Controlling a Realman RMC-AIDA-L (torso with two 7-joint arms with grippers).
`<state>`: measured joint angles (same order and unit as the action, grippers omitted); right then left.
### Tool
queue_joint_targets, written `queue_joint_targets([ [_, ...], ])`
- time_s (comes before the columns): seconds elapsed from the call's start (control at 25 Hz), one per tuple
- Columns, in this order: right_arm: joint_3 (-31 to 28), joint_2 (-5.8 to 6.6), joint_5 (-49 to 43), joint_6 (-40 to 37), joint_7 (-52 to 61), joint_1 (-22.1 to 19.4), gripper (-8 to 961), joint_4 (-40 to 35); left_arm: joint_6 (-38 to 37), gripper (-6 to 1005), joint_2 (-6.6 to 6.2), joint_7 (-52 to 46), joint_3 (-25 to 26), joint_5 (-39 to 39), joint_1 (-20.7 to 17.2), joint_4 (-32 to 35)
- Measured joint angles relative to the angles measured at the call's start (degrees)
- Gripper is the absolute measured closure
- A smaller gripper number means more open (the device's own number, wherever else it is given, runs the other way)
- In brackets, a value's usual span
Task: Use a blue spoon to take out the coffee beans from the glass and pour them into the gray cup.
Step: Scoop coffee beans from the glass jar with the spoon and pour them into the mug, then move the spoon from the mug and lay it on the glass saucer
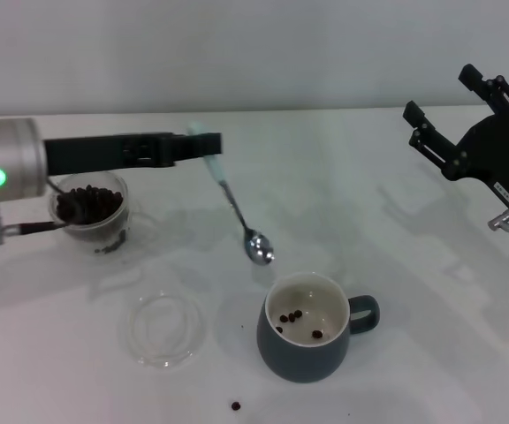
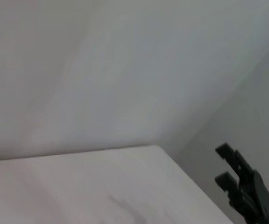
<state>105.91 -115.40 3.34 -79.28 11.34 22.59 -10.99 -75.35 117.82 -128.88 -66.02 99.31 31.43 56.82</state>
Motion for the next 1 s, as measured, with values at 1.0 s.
queue_joint_targets([
  [1.0,-2.1,0.1,6.3,2.1,0.0,0.5,108,-1.1,0.0,858,0.37,3.1,7.5,0.3,-13.2,-4.6],
])
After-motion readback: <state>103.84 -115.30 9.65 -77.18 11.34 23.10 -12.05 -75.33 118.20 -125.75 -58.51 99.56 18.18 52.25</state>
